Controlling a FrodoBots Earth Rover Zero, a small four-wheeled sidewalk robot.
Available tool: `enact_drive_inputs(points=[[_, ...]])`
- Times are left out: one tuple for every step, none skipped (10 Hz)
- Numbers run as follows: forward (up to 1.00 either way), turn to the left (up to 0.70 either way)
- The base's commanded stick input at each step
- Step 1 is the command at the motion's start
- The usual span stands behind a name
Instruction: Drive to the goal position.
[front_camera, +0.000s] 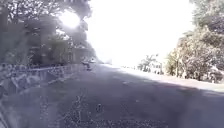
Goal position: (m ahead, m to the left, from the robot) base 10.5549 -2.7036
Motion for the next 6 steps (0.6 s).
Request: enact_drive_inputs(points=[[1.0, 0.24], [1.0, 0.13], [1.0, 0.02], [1.0, 0.0], [1.0, 0.0], [1.0, 0.0]])
